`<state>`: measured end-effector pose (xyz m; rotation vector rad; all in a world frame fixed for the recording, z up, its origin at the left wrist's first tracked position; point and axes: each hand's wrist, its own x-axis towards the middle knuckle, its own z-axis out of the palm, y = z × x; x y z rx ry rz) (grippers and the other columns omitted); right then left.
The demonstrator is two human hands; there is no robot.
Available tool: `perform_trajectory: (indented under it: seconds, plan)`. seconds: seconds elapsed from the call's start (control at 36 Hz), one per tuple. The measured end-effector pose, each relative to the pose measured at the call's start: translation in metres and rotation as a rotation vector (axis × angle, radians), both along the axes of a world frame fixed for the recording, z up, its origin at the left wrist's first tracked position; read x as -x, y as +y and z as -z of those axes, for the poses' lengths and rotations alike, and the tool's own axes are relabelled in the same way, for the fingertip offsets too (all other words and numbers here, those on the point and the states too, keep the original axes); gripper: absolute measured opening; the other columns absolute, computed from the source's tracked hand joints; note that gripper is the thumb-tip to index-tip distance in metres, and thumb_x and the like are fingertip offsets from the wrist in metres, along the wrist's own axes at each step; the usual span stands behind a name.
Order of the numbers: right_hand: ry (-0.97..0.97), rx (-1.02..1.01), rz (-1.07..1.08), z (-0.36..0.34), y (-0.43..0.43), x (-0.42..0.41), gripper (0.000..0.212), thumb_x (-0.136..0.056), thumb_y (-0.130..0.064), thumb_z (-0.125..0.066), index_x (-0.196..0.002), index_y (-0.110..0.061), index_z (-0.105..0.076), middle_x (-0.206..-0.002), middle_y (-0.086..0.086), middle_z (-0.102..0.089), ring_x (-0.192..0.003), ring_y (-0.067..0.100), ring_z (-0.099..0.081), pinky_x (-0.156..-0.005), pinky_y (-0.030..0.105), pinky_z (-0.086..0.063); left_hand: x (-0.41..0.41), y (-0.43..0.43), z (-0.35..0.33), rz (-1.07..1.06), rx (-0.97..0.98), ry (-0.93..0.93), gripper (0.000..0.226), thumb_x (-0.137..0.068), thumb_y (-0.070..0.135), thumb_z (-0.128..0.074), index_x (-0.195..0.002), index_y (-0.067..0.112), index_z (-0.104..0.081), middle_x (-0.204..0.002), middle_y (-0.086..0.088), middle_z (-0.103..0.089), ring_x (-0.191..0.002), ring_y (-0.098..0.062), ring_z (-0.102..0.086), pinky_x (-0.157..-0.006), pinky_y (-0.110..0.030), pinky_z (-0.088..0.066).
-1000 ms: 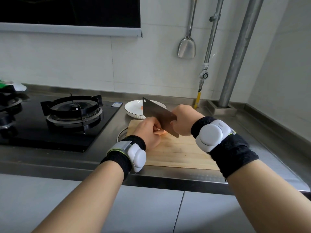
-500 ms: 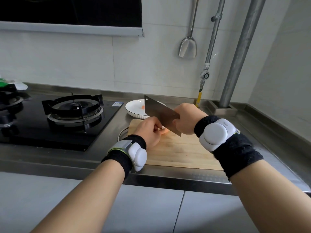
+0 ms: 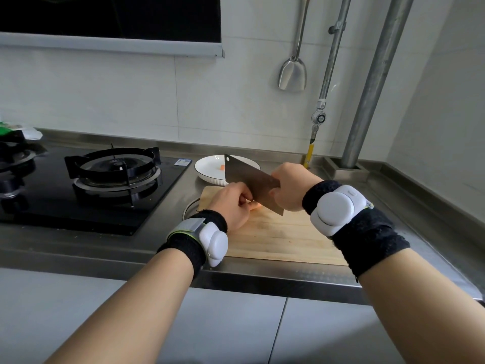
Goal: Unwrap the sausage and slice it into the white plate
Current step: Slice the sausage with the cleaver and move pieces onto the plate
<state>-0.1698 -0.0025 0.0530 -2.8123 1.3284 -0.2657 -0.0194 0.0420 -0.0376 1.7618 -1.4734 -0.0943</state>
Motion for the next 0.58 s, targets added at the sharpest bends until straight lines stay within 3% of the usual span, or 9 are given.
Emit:
perform_trajectory:
  seconds: [0.19, 0.42, 0.58]
  plan:
    - [0.029, -0.024, 0.014, -0.0003, 0.0030, -0.0008, 0.014, -0.090, -0.017, -0.052, -0.095, -0.010, -0.063, -0.089, 0.007, -0.063, -0.086, 0.030, -0.064, -0.073, 0.033, -0.054, 0.0001, 0.0001, -0.0009, 0.001, -0.008, 0.009, 0.014, -0.084, 0.029, -0.072, -0.086, 0.020, -0.061, -0.088, -0.001, -0.061, -0.080, -0.016, -0.056, -0.074, -0.024, -0.046]
    - [0.048, -0.046, 0.012, 0.0010, 0.0052, -0.0007, 0.008, -0.089, -0.015, -0.051, -0.083, -0.012, -0.055, -0.085, 0.005, -0.059, -0.081, 0.028, -0.059, -0.064, 0.028, -0.044, -0.0002, 0.0004, 0.0003, -0.010, -0.007, 0.004, 0.014, -0.082, 0.029, -0.071, -0.088, 0.020, -0.061, -0.088, 0.001, -0.062, -0.080, -0.015, -0.057, -0.074, -0.027, -0.049]
    - [0.014, -0.088, 0.026, 0.0043, 0.0070, -0.0008, 0.020, -0.087, -0.016, -0.050, -0.068, -0.017, -0.046, -0.070, 0.001, -0.053, -0.065, 0.023, -0.053, -0.054, 0.024, -0.039, -0.0004, -0.0008, 0.0011, -0.014, -0.013, 0.029, 0.017, -0.080, 0.032, -0.074, -0.085, 0.023, -0.060, -0.087, 0.005, -0.061, -0.078, -0.010, -0.057, -0.073, -0.025, -0.051]
